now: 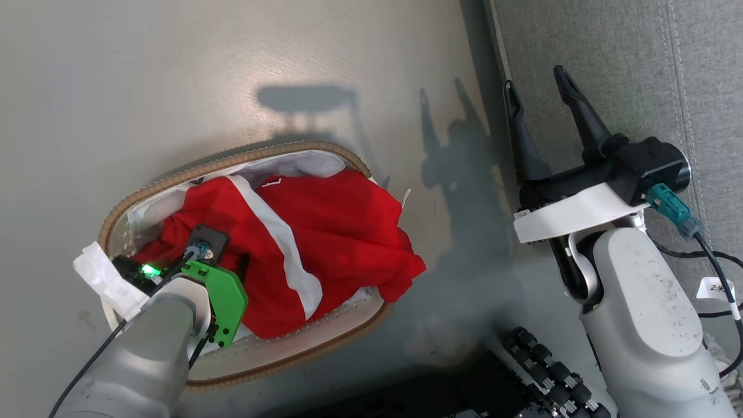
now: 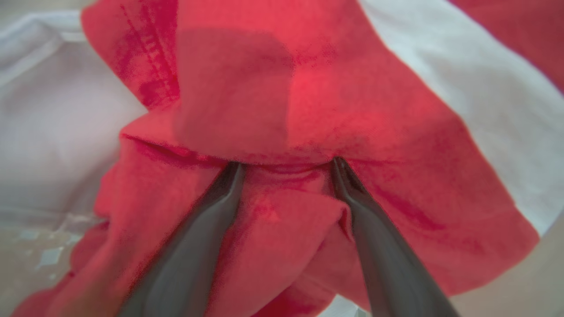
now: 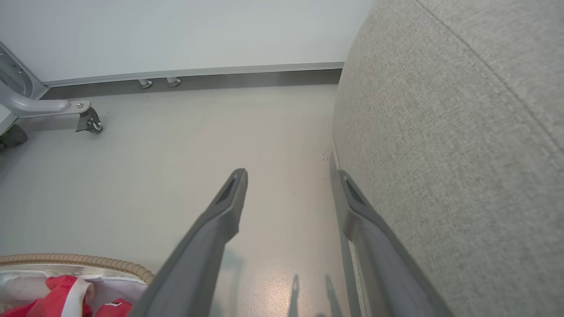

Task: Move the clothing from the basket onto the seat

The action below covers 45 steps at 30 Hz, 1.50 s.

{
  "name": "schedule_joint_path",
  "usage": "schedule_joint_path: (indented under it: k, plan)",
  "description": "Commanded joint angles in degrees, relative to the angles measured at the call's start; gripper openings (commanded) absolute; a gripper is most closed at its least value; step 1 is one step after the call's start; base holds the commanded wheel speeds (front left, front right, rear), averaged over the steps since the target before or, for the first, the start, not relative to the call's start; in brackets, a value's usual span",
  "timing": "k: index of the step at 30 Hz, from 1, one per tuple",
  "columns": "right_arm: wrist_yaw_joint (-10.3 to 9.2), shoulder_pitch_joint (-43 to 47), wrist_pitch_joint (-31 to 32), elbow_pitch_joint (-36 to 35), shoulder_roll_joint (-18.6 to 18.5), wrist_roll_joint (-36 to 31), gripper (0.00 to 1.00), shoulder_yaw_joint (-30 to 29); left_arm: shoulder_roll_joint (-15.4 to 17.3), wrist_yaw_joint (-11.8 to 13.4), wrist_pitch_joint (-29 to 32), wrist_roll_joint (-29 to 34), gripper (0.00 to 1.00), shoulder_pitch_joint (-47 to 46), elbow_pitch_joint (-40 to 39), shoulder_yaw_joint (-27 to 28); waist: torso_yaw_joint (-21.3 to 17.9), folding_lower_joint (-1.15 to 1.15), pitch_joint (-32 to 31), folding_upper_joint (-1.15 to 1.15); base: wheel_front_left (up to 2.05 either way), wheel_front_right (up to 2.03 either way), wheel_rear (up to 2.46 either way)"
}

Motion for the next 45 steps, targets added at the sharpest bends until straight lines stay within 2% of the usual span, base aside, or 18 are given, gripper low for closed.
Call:
schedule_joint_path:
  k: [1, 7, 8, 9, 10, 20, 26, 32, 37, 43, 45]
  plan:
    - [-0.04, -0.6, -0.3, -0.3, -0.2, -0.2, 1.00, -0.1, 0.4, 0.0, 0.4, 0.2, 1.00, -1.2, 0.5, -0.6, -0.3, 0.00, 0.9, 0.00, 0.00, 0.00, 0.00]
    - [-0.04, -0.4, -0.3, -0.6, -0.1, 0.1, 1.00, 0.3, 0.9, 0.0, 0.1, -1.1, 1.00, -1.6, 1.5, -1.2, -1.0, 0.00, 1.5, 0.00, 0.00, 0.00, 0.00]
    - [-0.04, -0.3, -0.3, -0.6, -0.2, 0.1, 1.00, 0.2, 0.8, 0.0, -0.1, -1.3, 0.87, -1.6, 1.5, -1.3, -1.0, 0.00, 1.5, 0.00, 0.00, 0.00, 0.00]
    - [-0.04, -0.2, -0.3, -0.5, -0.2, 0.1, 1.00, 0.1, 0.8, 0.0, -0.4, -1.4, 0.23, -1.5, 1.6, -1.4, -1.1, 0.00, 1.4, 0.00, 0.00, 0.00, 0.00]
    - [-0.04, -0.2, -0.3, -0.4, -0.1, 0.1, 1.00, 0.0, 0.6, 0.0, -0.6, -1.6, 0.00, -1.5, 1.7, -1.5, -1.1, 0.00, 1.2, 0.00, 0.00, 0.00, 0.00]
    - [-0.04, -0.5, -0.3, 1.4, -0.1, 1.6, 1.00, 1.0, -0.2, 0.0, -2.3, -3.8, 0.00, 1.4, 1.8, -2.0, -1.2, 0.00, -4.2, 0.00, 0.00, 0.00, 0.00]
    - [-0.04, 0.9, -0.3, 3.5, -0.2, 3.0, 1.00, 1.9, -0.1, 0.0, -4.2, -6.0, 0.00, 5.1, -0.3, -1.6, -0.8, 0.00, -11.2, 0.00, 0.00, 0.00, 0.00]
    - [-0.04, 3.0, -0.3, 5.9, -0.2, 2.8, 1.00, 1.3, 0.2, 0.0, -4.6, -6.3, 0.00, 8.0, -5.5, -0.8, 1.4, 0.00, -18.5, 0.00, 0.00, 0.00, 0.00]
    - [-0.04, 5.2, -0.2, 7.6, -0.2, 3.0, 1.00, 1.5, 1.0, 0.0, -4.6, -4.7, 0.00, 11.3, -11.4, 4.4, 3.1, 0.00, -24.4, 0.00, 0.00, 0.00, 0.00]
    - [-0.04, 8.4, -0.2, 9.5, -0.2, 3.4, 1.00, 1.7, 0.3, 0.2, -4.6, -0.7, 0.00, 15.9, -17.8, 12.2, 5.1, 0.00, -30.9, 0.00, 0.00, 0.00, 0.00]
    - [-0.04, 10.2, -0.2, 10.3, -0.2, 3.5, 1.00, 1.8, 0.2, 0.2, -4.6, 1.9, 0.00, 18.4, -21.9, 17.1, 5.7, 0.00, -33.8, 0.00, 0.00, 0.00, 0.00]
